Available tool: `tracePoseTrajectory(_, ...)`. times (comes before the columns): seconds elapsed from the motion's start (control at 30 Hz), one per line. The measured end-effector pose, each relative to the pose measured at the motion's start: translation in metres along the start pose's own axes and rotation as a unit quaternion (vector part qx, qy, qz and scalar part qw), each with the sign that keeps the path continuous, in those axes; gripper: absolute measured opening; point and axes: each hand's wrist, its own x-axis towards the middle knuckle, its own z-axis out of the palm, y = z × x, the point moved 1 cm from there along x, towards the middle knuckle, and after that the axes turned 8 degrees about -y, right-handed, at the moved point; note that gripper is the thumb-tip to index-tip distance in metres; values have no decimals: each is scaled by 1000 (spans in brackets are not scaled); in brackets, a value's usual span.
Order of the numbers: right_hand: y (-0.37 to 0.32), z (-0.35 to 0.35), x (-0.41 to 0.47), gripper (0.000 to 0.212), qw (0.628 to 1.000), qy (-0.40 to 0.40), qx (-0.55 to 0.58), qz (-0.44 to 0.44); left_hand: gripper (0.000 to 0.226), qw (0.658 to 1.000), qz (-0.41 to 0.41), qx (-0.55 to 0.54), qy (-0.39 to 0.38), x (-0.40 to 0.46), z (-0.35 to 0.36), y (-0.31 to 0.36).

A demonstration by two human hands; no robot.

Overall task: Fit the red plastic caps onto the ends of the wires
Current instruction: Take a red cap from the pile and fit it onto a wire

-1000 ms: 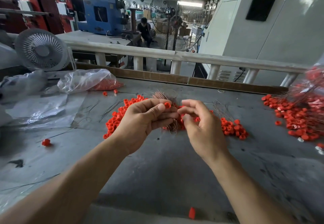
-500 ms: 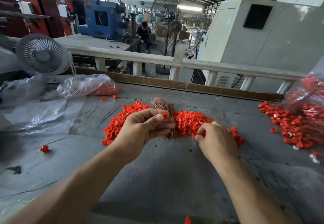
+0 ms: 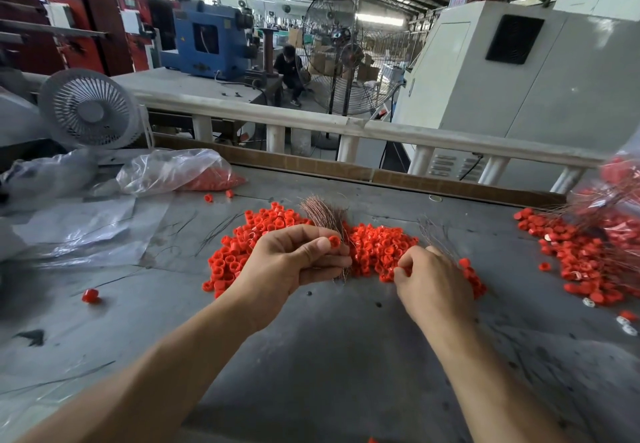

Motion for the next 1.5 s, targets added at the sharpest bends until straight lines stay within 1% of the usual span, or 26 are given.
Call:
tracePoseTrajectory(0.07,1,1,0,3,1000,5,8,-2,16,1000,-2,2,-2,0,-1,-1)
tracePoseTrajectory(0.2,-1,3,1,15,1000,2,-3,-1,17,1000,-4,1,-5,0,-1,-2)
tracePoseTrajectory(0.4,-4,4,2,7,1000,7,-13,5,16,1000,-2,0,-3,0,0,-2)
tracePoseTrajectory(0.63,-4,4,2,11,1000,16,-13,4,20,1000,-3,8,-1,0,0,-2)
tracePoseTrajectory(0.73,-3,4,2,9,1000,7,-16,0,21,1000,-3,4,0,0,1,-3)
tracePoseTrajectory(0.83,-3,5,3,13,1000,6,-24,-2,20,1000,-4,1,2,0,1,-3)
tracePoseTrajectory(1.07,2,9,5,14,999,26,-22,-9,18,1000,-4,2,-1,1,0,-4)
tracePoseTrajectory(1.13,2,9,6,14,999,46,-6,-12,18,1000,-5,3,-1,1,0,-4)
tracePoseTrajectory(1.23,2,5,7,14,993,99,66,-27,19,1000,-5,2,0,1,-1,-4)
tracePoseTrajectory(1.3,0,5,5,12,976,103,188,-44,20,1000,-4,-2,1,1,-1,-4)
tracePoseTrajectory(1.33,-2,5,3,11,958,86,269,-50,20,1000,-4,-3,2,1,-1,-4)
tracePoseTrajectory(1.4,-9,7,-1,9,909,31,412,-56,21,1000,-5,-2,5,1,0,-5)
tracePoseTrajectory(1.5,-21,7,-6,7,845,-33,525,-91,24,1000,-8,-7,7,1,0,-5)
